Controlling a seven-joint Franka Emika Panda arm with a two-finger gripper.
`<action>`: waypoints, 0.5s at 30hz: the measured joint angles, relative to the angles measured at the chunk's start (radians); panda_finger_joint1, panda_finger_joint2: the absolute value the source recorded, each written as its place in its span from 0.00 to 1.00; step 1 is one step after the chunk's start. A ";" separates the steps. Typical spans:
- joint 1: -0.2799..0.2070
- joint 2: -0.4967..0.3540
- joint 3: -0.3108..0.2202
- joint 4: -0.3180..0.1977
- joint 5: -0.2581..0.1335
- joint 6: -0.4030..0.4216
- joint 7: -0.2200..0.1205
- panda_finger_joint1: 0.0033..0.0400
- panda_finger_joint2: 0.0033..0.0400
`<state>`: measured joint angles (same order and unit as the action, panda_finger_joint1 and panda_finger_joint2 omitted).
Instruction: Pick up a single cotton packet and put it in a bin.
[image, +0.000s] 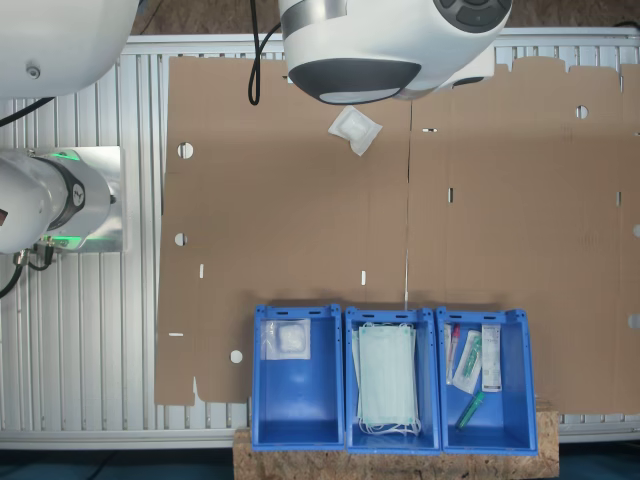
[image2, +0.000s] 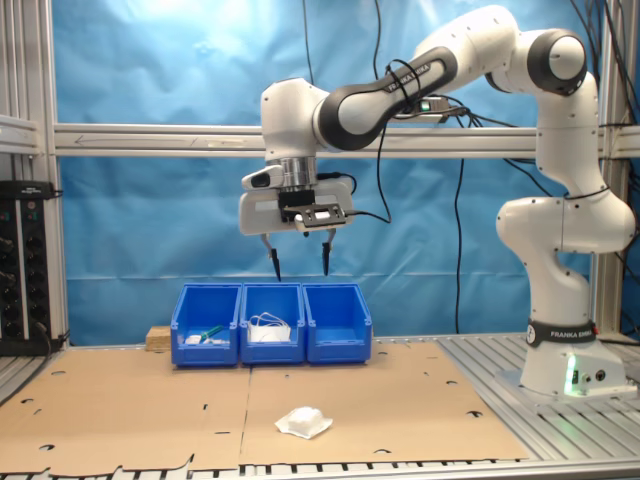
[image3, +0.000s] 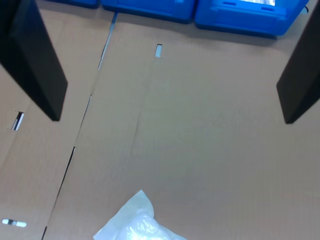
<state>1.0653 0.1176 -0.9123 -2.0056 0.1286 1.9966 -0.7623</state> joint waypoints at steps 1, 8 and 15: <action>0.000 0.008 0.001 0.000 0.000 0.000 0.000 1.00 1.00; 0.001 0.067 0.008 0.000 0.000 0.000 -0.004 1.00 1.00; 0.005 0.130 0.012 0.000 0.000 0.000 -0.021 1.00 1.00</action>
<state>1.0701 0.2472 -0.9006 -2.0055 0.1286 1.9966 -0.7838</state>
